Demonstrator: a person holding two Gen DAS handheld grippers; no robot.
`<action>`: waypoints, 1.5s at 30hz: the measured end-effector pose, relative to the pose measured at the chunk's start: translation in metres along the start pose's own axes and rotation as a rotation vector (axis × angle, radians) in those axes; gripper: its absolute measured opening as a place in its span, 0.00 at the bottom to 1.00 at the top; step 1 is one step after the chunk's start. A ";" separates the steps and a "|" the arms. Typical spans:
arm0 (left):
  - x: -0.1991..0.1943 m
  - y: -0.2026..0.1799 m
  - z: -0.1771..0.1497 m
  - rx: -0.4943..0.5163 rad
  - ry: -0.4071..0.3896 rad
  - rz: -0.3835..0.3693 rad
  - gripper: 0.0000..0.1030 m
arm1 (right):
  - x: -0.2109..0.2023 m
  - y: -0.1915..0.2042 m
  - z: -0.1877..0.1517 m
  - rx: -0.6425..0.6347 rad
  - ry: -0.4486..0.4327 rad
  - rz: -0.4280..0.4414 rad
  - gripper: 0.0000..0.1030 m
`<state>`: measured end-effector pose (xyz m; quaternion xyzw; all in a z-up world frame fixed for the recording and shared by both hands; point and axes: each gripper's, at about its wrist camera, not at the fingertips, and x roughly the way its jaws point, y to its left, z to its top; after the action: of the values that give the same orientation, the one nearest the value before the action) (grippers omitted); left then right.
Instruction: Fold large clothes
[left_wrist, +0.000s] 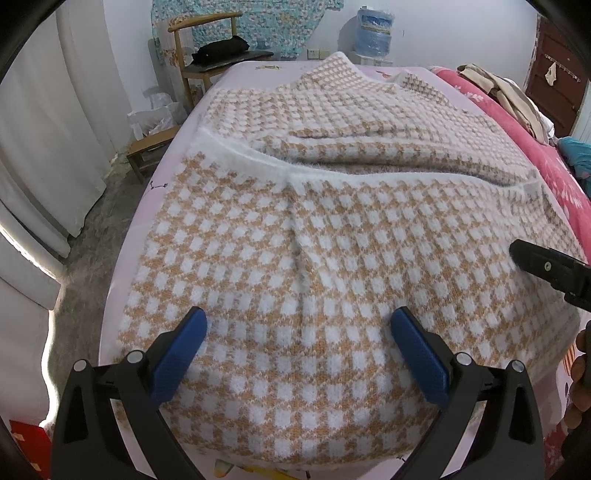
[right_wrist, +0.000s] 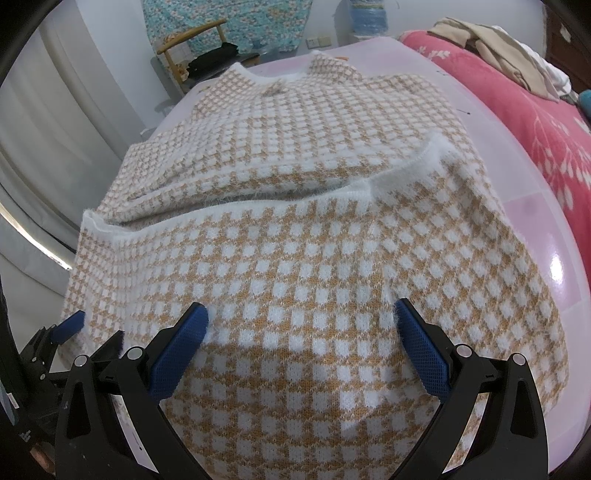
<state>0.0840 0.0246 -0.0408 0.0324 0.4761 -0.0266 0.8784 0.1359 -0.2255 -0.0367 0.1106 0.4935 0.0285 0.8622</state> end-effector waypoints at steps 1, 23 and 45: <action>0.000 0.000 0.000 0.001 0.000 0.000 0.96 | 0.000 0.000 0.000 0.000 0.000 0.000 0.92; 0.000 0.000 -0.002 0.000 -0.002 -0.006 0.96 | -0.003 -0.001 -0.005 -0.009 -0.014 -0.002 0.92; -0.001 0.002 -0.004 0.029 -0.023 -0.029 0.96 | -0.003 -0.001 -0.005 -0.012 -0.012 0.000 0.92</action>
<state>0.0804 0.0270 -0.0424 0.0376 0.4661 -0.0466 0.8827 0.1300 -0.2267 -0.0368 0.1055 0.4879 0.0311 0.8659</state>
